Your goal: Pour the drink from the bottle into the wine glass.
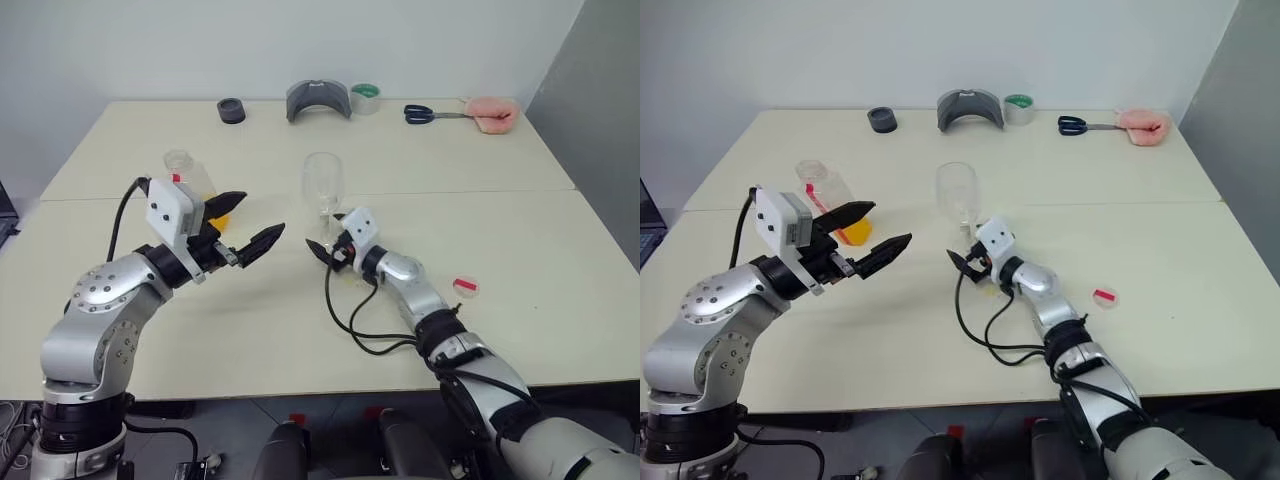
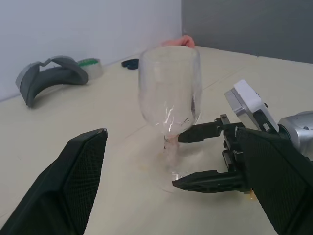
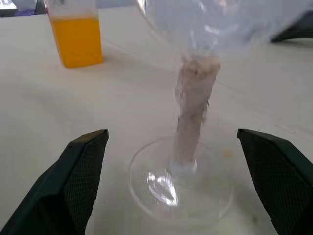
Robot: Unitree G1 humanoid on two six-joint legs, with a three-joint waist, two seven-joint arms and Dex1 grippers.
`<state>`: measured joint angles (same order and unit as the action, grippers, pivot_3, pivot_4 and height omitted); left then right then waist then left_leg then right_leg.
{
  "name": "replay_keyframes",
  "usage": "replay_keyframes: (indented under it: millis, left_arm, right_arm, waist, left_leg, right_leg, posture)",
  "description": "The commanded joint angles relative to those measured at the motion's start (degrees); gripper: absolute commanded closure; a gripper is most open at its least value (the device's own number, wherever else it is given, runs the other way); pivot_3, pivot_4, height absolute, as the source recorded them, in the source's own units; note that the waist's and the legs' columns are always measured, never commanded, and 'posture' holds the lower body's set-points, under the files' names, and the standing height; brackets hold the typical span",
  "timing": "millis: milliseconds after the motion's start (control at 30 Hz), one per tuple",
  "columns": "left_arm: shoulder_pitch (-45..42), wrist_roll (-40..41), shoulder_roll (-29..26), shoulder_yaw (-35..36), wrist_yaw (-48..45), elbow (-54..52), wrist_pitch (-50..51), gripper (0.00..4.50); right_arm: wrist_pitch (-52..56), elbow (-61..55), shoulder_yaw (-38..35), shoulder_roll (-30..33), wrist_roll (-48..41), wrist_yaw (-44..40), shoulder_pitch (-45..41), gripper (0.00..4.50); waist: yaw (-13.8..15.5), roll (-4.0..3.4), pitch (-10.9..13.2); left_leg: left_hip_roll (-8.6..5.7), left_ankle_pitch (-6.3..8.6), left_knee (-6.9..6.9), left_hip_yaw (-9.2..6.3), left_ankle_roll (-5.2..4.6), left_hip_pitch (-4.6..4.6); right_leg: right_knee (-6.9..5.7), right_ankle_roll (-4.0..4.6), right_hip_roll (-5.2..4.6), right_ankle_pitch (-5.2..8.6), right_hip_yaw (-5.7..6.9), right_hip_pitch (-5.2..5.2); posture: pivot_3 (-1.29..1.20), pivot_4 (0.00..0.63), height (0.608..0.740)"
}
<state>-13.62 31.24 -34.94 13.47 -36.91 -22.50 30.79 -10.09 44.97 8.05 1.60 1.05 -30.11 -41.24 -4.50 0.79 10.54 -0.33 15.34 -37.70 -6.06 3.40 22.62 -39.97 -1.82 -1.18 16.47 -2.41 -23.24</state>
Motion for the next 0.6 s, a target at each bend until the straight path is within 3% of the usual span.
replay_keyframes:
  millis: [33, 267, 600]
  left_arm:
    - [1.55, -1.26, 0.94, -0.23, 1.43, -1.01, -1.73, 0.00]
    - [9.39, -10.58, 4.42, 1.02, 7.10, 7.22, -11.00, 0.00]
    - [8.34, -15.11, 5.87, 2.55, 10.44, 17.35, -20.43, 0.00]
  right_arm:
    - [6.29, -12.66, 0.49, 2.76, -0.50, -1.99, 4.69, 0.02]
    - [19.86, -43.94, 2.96, 12.48, -3.64, -9.22, 19.50, 0.02]
    - [23.89, -62.26, 1.47, 17.50, -11.71, -13.22, 22.96, 0.02]
  waist:
    - [0.08, 0.00, 0.00]
    - [0.76, 0.00, 0.00]
    - [1.56, 0.06, -0.02]
  left_leg:
    - [0.00, 0.00, -0.02, 0.01, 0.00, 0.00]
    - [0.00, 0.01, 0.02, -0.02, -0.01, -0.04]
    - [0.00, 0.01, 0.00, -0.03, -0.01, -0.01]
  right_leg:
    - [-0.01, 0.00, 0.00, 0.00, -0.01, -0.01]
    - [0.03, -0.01, 0.01, 0.01, -0.04, 0.00]
    - [0.07, -0.02, 0.00, 0.01, 0.06, 0.03]
  posture:
    - [0.00, 0.150, 0.740]
    - [0.00, 0.150, 0.740]
    - [0.00, 0.150, 0.740]
